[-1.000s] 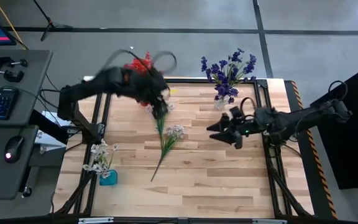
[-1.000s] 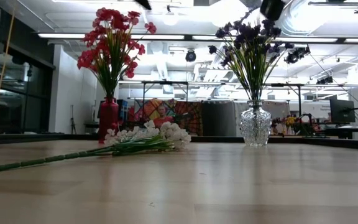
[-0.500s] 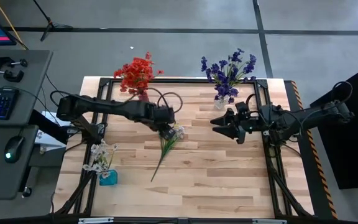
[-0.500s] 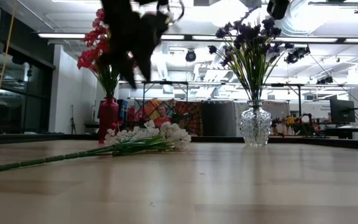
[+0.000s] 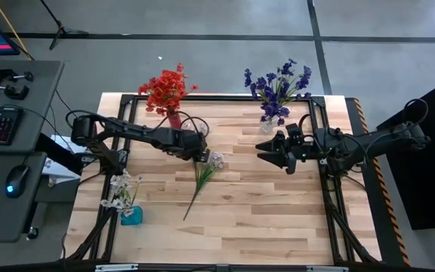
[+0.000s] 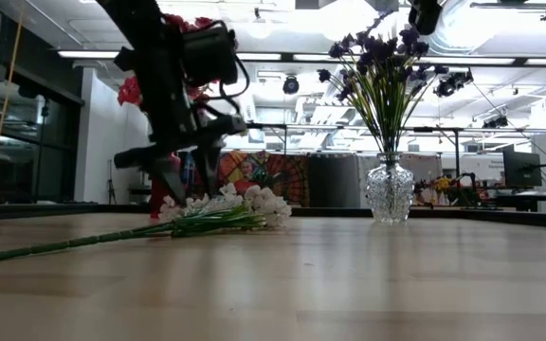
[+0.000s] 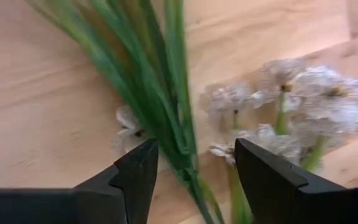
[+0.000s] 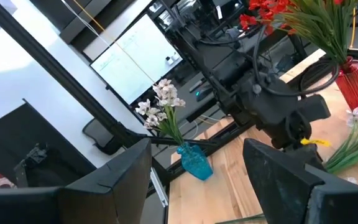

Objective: Sort flowers into vase by color
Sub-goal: Put the left white flowers into the blue vase

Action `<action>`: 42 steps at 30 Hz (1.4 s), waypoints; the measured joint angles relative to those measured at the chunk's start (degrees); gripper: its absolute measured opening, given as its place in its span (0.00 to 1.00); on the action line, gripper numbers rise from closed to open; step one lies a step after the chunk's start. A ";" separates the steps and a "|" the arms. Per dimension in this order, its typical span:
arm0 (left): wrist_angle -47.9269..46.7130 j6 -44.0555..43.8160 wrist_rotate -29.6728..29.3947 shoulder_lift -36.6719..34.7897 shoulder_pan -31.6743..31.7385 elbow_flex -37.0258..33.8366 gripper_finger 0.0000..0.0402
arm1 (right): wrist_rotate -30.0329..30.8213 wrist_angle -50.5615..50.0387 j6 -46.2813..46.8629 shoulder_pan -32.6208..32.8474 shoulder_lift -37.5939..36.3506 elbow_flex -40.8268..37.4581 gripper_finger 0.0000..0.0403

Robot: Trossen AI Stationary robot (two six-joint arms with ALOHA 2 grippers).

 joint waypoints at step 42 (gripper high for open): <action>16.72 27.38 -1.65 -38.97 -12.72 0.09 0.01 | 1.07 -1.70 -1.29 -0.02 0.00 -0.02 0.60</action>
